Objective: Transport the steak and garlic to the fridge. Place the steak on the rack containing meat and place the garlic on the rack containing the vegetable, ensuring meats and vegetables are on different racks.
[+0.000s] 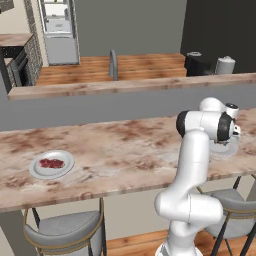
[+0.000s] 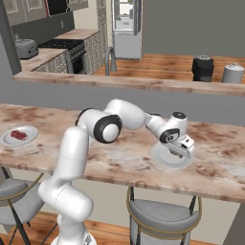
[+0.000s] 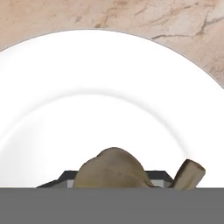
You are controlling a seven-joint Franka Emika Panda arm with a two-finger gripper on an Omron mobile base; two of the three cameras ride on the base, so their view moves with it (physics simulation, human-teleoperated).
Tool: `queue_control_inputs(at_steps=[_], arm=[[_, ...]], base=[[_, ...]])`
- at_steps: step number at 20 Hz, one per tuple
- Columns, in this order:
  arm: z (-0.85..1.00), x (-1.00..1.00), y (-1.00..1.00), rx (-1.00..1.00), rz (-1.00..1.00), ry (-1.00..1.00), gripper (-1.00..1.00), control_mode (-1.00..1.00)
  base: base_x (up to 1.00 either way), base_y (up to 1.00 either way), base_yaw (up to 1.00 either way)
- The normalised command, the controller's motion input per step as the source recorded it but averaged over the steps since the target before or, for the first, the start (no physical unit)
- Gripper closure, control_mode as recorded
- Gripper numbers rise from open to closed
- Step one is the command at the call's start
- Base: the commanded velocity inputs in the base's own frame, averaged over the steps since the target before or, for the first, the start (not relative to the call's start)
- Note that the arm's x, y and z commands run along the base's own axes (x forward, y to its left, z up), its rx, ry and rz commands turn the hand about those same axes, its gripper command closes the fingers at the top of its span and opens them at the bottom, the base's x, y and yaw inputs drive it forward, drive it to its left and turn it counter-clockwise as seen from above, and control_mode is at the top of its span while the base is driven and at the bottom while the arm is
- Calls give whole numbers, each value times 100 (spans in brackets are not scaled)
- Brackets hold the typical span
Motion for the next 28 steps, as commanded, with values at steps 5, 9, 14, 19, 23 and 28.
queue_control_inputs(at_steps=[5,9,14,19,23,28], arm=[[-5,-11,-2,0,0,-15,100,-100],[18,-69,3,0,0,-17,100,-100],[87,-93,16,1,4,4,100,-100],[100,-91,59,0,14,2,100,-100],[100,-82,77,-2,22,0,100,-100],[88,-84,87,-4,25,-10,100,-100]], base=[[0,0,0],[0,0,0],[0,0,0],[0,0,0],[0,0,0],[0,0,0]])
